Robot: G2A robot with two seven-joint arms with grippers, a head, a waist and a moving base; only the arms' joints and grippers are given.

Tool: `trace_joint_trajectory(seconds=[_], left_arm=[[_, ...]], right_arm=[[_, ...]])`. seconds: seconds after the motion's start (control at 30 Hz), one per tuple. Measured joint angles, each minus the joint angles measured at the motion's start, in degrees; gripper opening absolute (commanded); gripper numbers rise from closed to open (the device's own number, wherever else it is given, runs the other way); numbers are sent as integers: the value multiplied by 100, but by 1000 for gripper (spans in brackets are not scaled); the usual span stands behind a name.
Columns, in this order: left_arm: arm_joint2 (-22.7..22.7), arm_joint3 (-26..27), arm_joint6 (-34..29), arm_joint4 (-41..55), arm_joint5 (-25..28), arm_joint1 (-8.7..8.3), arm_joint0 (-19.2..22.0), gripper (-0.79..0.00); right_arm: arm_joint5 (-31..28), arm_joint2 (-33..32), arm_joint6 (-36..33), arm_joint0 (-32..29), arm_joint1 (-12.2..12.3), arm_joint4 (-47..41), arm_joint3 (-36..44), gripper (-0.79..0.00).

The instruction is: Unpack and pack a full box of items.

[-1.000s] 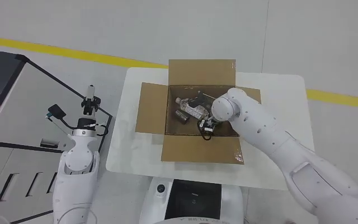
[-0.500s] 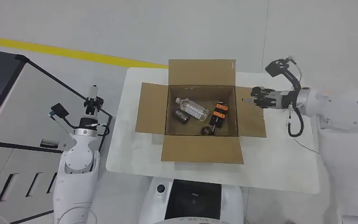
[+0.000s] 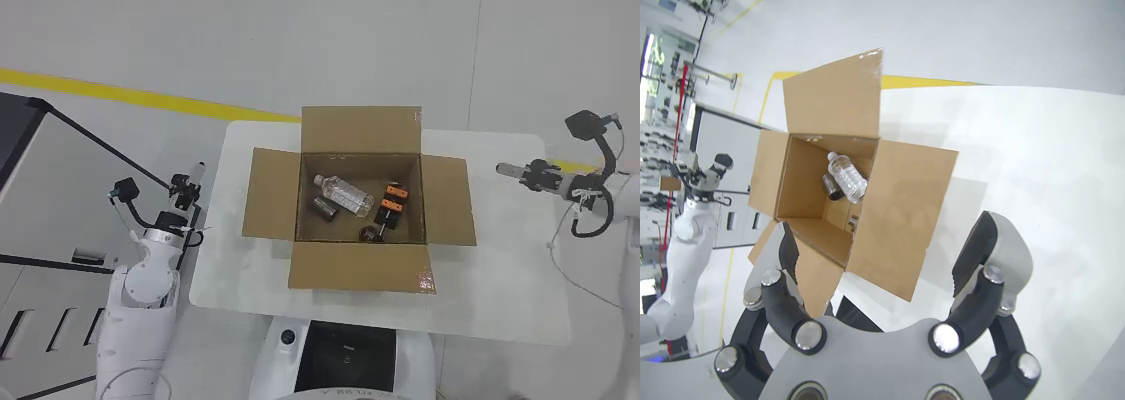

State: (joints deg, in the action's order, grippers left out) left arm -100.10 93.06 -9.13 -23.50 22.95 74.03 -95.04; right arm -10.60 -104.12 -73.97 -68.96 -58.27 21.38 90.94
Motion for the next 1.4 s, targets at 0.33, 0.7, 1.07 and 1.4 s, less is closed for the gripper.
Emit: trace_joint_trajectory(seconds=[0.33, 0.7, 1.07, 1.4], left_arm=[[598, -87, -62, 487, -555, 88, -226, 0], [622, 377, -1036, 1376, -1166, 55, -210, 0], [633, 1155, -1752, 2649, -1756, 39, -256, 0], [867, 1538, -1888, 3031, -1621, 33, -447, 0]], right_arm=[[1034, 513, 557, -26, 66, 1899, -1421, -446], [1138, 1206, 847, 237, 9, 2089, -2008, -443], [820, 1581, 927, 341, -44, 1642, -2189, -443], [261, 1463, 568, 346, -79, -181, -2145, -437]])
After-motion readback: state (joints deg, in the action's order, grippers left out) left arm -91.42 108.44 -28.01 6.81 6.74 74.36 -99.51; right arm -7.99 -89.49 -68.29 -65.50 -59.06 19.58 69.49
